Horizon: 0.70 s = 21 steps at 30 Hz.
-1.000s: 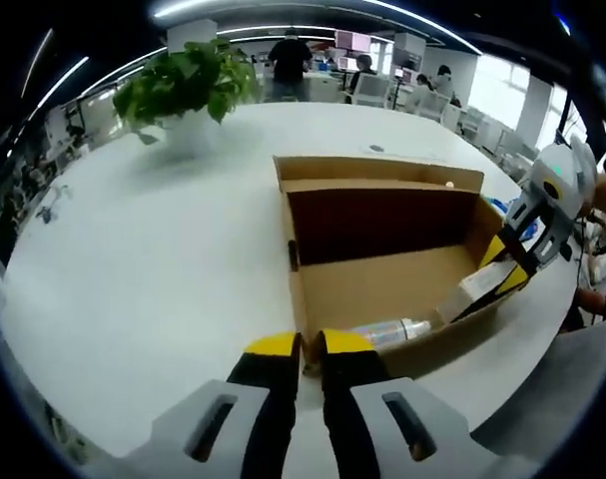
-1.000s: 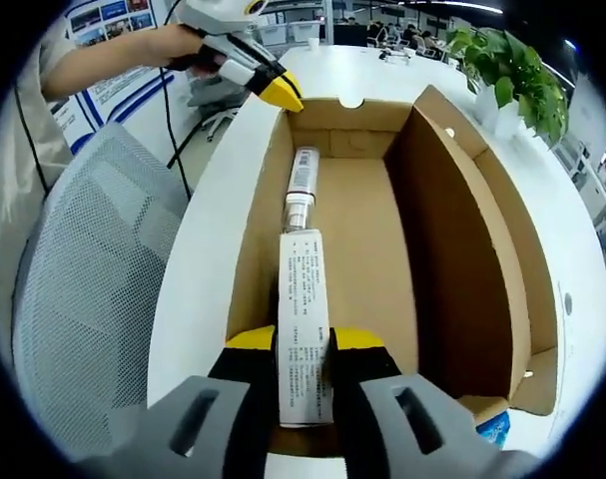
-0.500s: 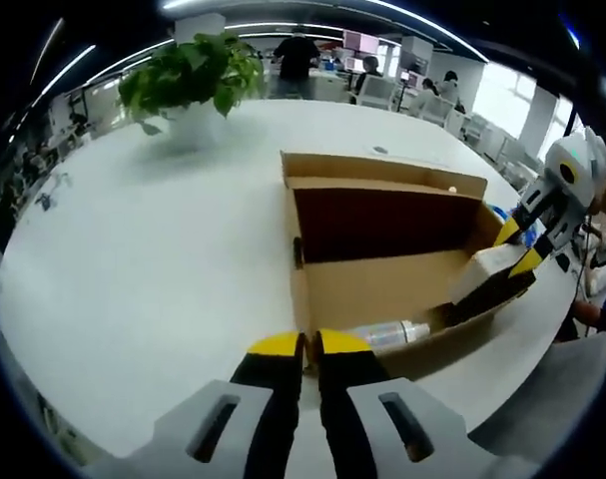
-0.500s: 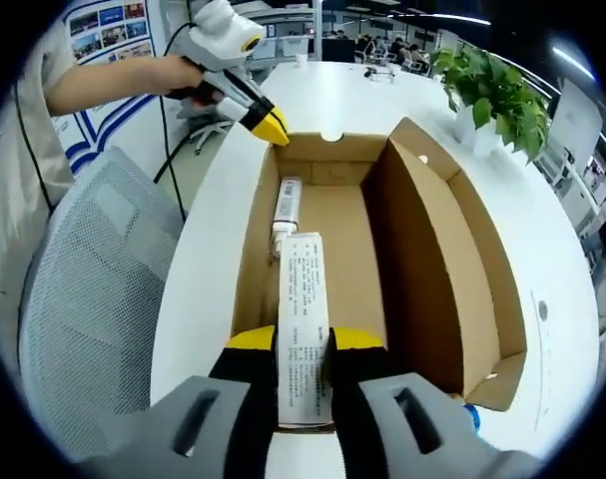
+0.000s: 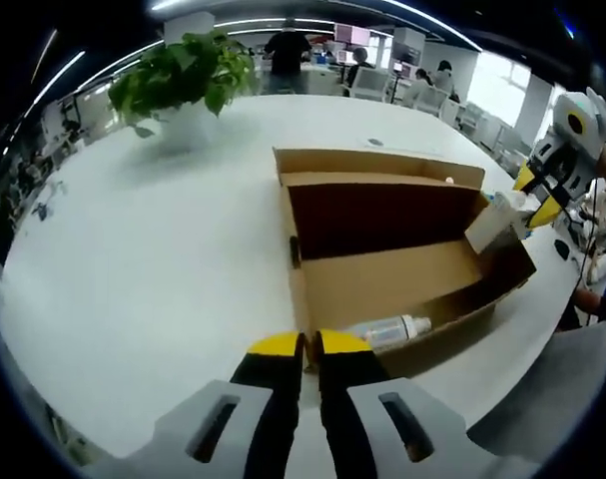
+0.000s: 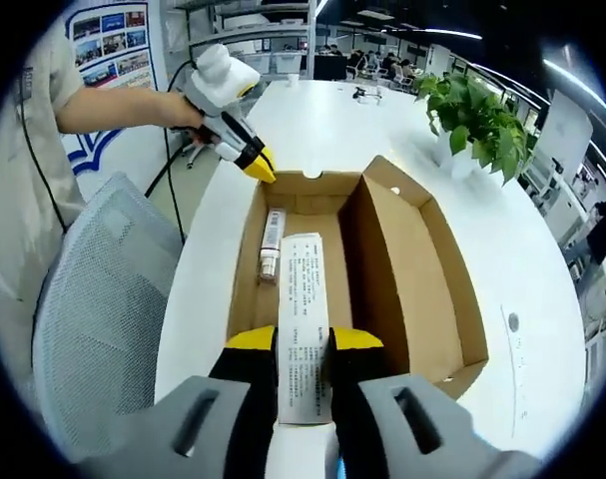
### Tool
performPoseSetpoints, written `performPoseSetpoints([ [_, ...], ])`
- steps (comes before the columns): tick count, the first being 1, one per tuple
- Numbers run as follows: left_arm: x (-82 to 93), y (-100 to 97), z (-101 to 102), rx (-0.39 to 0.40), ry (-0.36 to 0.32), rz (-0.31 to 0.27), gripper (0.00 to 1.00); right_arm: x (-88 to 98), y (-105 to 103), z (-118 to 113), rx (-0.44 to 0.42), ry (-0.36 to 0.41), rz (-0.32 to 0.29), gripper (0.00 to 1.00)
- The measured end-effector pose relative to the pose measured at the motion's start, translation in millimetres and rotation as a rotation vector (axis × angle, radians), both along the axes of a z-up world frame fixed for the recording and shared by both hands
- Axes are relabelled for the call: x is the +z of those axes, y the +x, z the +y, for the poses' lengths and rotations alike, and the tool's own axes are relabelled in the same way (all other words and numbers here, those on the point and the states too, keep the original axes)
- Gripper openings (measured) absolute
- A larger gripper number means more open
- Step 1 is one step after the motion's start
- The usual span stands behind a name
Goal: Operate the shoe box by opening the lid, removing the specified soft item, and placing it in the target area until the item is outside and the box remains undamaged.
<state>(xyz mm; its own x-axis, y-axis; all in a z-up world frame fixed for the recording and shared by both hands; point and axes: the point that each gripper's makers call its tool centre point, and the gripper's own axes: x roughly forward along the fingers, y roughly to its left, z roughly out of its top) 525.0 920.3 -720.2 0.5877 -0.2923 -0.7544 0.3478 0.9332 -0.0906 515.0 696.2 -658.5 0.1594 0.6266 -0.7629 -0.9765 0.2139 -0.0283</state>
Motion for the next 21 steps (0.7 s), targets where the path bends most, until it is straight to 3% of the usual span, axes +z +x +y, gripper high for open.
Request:
performPoseSetpoints([
  [11, -1.8, 1.3, 2, 0.011, -0.001, 0.013, 0.02, 29.4, 15, -32, -0.008, 0.002, -0.054, 0.16],
  [21, -3.7, 1.9, 4, 0.017, 0.006, 0.025, 0.02, 46.2, 29, -80, -0.032, -0.024, -0.092, 0.16],
])
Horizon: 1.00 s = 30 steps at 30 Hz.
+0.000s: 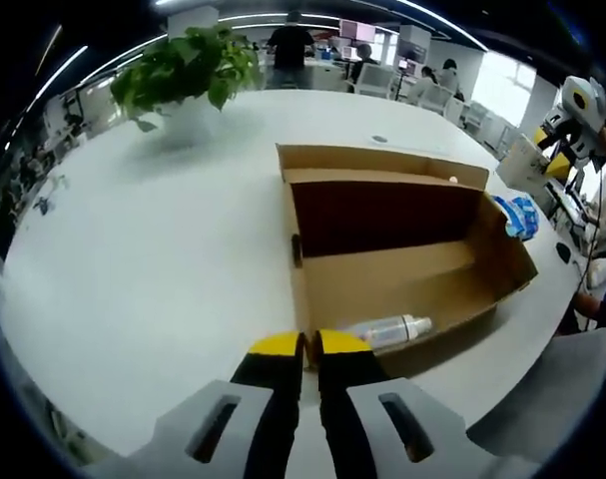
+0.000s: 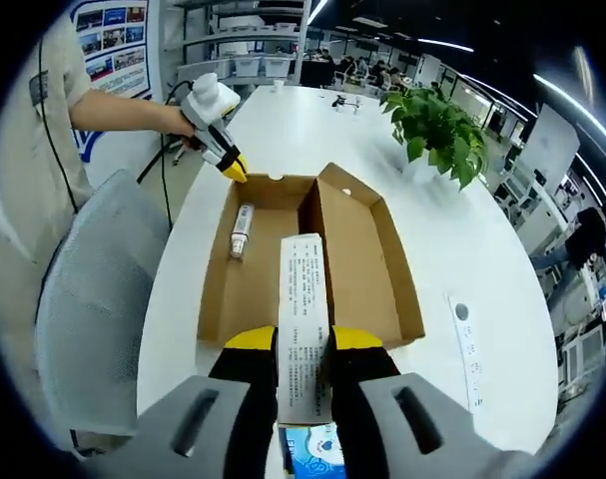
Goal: Operate the shoe box by opening the lid, removing the specified soft item, and placing it in the target area until the item is outside and the box remains undamaged.
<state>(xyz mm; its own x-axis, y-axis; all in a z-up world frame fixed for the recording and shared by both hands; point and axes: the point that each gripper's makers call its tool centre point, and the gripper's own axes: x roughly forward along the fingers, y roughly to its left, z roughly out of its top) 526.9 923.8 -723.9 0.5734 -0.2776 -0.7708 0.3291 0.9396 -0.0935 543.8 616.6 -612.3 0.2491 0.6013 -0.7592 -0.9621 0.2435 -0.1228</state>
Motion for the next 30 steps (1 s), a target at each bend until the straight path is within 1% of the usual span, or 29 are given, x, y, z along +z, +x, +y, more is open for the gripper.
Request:
performPoseSetpoints([
  [4, -0.6, 0.0, 0, 0.003, 0.004, 0.006, 0.02, 3.6, 6, -20, -0.016, -0.007, -0.011, 0.16],
  [5, -0.6, 0.0, 0, 0.003, 0.004, 0.007, 0.02, 3.9, 7, -22, -0.018, -0.008, -0.012, 0.16],
  [6, -0.7, 0.0, 1, 0.004, 0.006, 0.008, 0.02, 5.3, 8, -29, -0.020, -0.012, -0.016, 0.16],
  [19, -0.7, 0.9, 0, 0.006, 0.015, 0.021, 0.02, 5.7, 25, -82, -0.049, -0.048, -0.036, 0.17],
  [24, -0.6, 1.2, -1, 0.006, 0.017, 0.027, 0.02, -0.6, 35, -104, -0.062, -0.070, -0.037, 0.17],
  [30, -0.8, 1.7, -1, 0.004, 0.024, 0.031, 0.01, -10.6, 40, -122, -0.068, -0.095, -0.030, 0.17],
])
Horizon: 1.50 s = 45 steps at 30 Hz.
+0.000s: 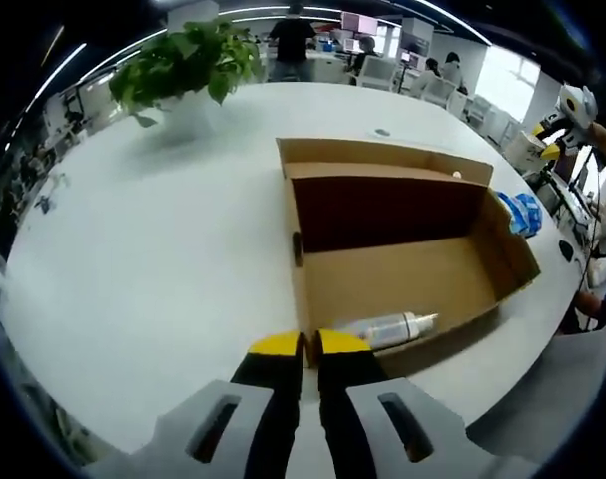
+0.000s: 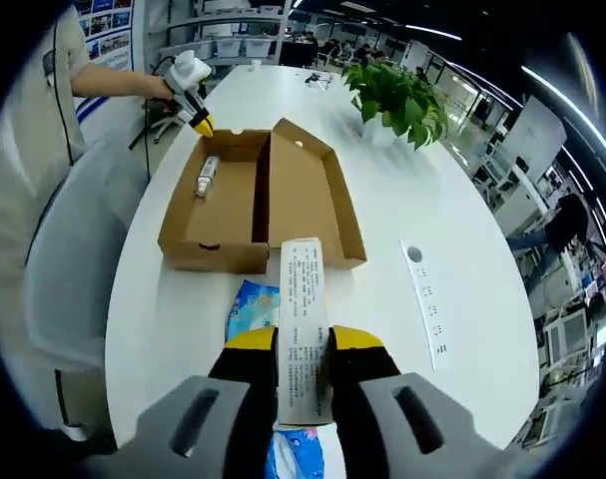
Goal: Operate the shoe box by opening the lid, removing the specified soft item, and placing it in the target area until the item is outside and the box remains undamaged.
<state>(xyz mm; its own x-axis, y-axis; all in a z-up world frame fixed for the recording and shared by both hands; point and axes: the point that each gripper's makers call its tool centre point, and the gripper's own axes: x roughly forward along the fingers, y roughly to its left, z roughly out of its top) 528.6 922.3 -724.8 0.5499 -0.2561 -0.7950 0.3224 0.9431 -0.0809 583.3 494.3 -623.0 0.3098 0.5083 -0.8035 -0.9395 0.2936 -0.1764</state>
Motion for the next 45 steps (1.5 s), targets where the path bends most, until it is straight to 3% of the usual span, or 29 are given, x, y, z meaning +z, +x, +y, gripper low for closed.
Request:
performPoseSetpoints([
  [36, 5.4, -4.7, -5, -0.006, 0.028, 0.026, 0.01, -88.0, 24, -96, -0.034, -0.138, 0.092, 0.17],
  [45, 4.3, -3.0, -4, -0.005, 0.038, 0.038, 0.01, -104.8, 20, -107, -0.031, -0.180, 0.109, 0.17],
])
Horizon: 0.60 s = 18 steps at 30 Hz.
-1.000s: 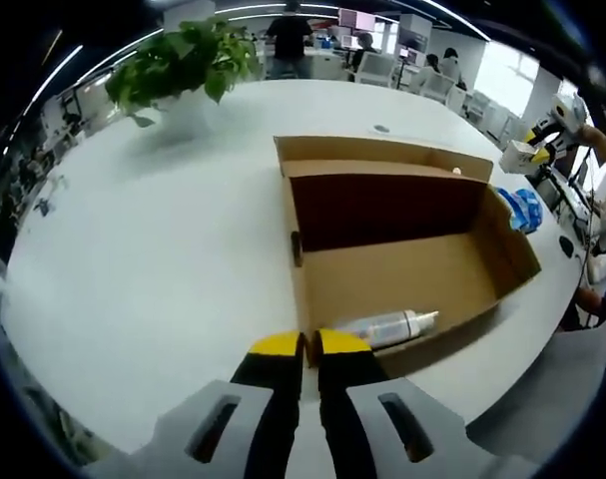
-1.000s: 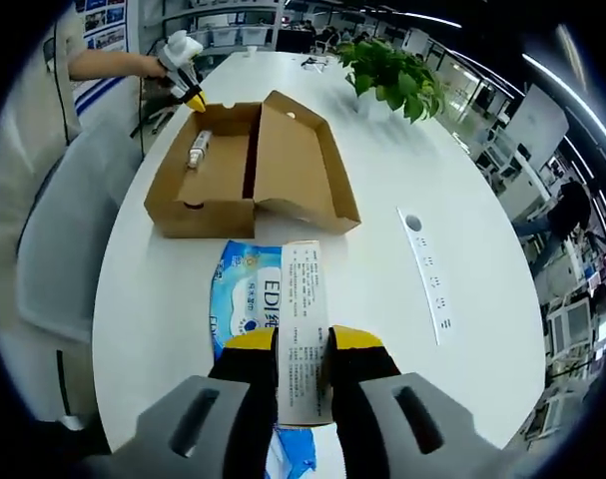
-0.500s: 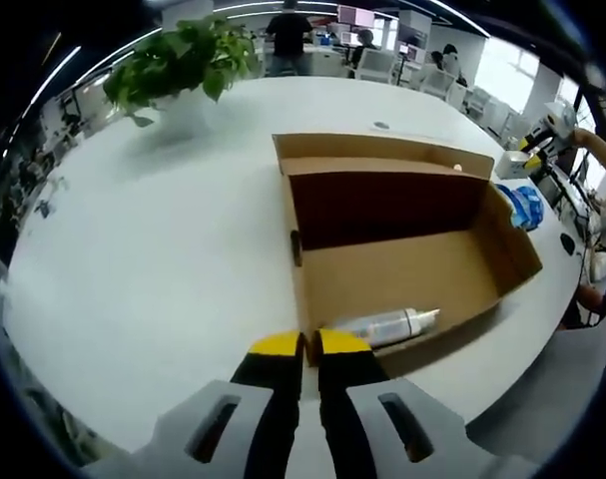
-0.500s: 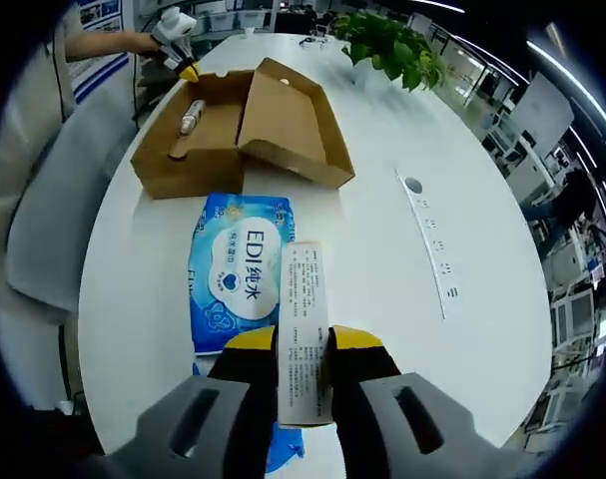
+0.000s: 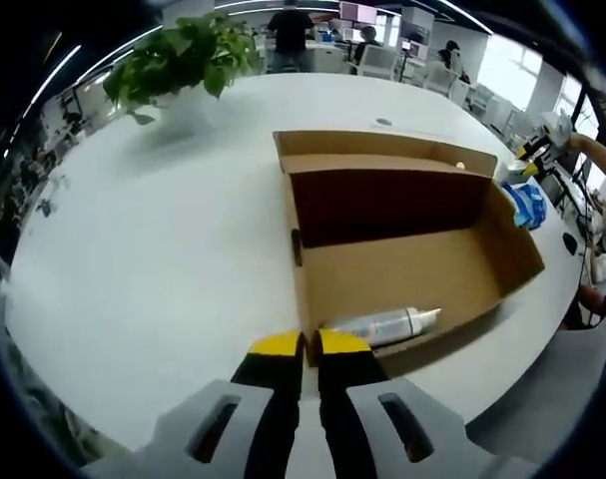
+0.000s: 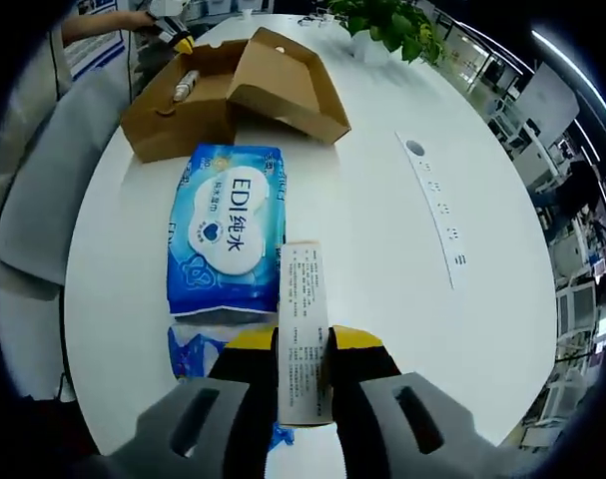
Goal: Operate the shoe box by opening the lid, removing the specified soft item, and placing it in the target area until the item is outside and the box remains undamaged.
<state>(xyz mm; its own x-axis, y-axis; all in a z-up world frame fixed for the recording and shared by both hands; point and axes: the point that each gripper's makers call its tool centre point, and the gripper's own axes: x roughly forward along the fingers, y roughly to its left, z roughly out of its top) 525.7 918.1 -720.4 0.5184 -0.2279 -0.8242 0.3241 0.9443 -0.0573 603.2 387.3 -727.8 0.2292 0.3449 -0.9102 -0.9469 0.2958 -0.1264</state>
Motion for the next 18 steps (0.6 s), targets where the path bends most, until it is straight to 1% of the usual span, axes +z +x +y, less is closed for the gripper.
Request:
performPoseSetpoints([
  [10, -1.3, 0.3, 0, 0.001, 0.009, 0.011, 0.01, -15.8, -5, -21, -0.022, -0.023, 0.023, 0.17],
  [14, -1.7, 0.4, -1, -0.001, 0.012, 0.013, 0.01, -19.9, -6, -32, -0.012, -0.059, 0.025, 0.17],
  [18, -1.8, 0.4, -1, -0.003, 0.012, 0.014, 0.01, -23.1, -7, -41, 0.014, -0.095, 0.013, 0.17],
])
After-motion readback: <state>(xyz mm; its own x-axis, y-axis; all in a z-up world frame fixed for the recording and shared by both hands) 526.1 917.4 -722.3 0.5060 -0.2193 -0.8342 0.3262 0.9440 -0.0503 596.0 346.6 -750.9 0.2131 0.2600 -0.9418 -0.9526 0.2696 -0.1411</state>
